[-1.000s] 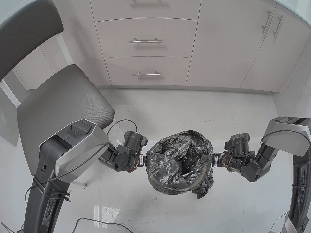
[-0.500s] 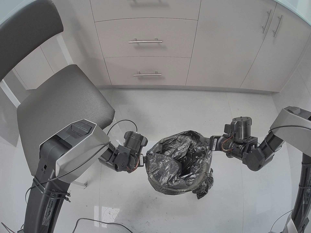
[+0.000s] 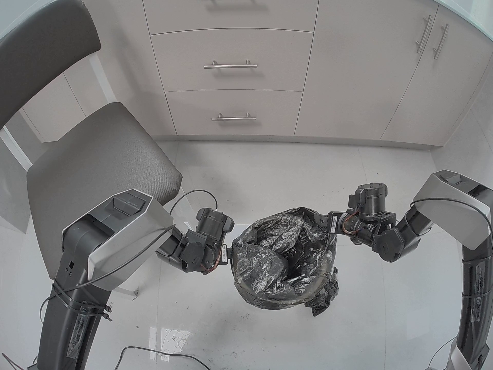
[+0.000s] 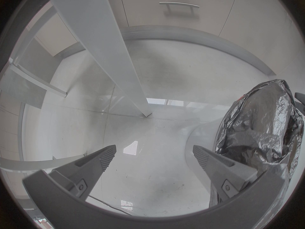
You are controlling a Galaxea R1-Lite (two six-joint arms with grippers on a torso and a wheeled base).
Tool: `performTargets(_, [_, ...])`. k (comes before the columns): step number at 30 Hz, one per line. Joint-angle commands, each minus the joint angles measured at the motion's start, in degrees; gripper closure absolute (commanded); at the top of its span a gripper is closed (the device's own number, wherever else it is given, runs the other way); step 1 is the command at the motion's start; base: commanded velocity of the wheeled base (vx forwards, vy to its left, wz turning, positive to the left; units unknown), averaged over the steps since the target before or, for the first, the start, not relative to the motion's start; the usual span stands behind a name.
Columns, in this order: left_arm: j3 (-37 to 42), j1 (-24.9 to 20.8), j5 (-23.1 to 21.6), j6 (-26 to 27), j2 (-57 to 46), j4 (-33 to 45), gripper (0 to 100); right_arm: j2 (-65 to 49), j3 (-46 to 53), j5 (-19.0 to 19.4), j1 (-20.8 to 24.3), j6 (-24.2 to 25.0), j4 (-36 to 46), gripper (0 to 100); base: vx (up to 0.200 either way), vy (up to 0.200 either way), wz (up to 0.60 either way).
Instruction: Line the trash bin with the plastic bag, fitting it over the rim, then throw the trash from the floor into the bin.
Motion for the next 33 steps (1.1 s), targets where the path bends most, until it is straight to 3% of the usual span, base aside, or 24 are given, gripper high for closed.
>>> performTargets(1, [-0.05,-0.01,0.01,-0.01,0.03,-0.03,0,1.32,-0.69,-0.02,-0.13,0.08,-0.03,0,0.0,0.0,0.0])
performTargets(33, [-0.05,-0.1,0.01,-0.01,0.03,-0.03,0,11.43,-7.81,-1.08,-4.7,-0.27,0.5,0,0.0,0.0,0.0])
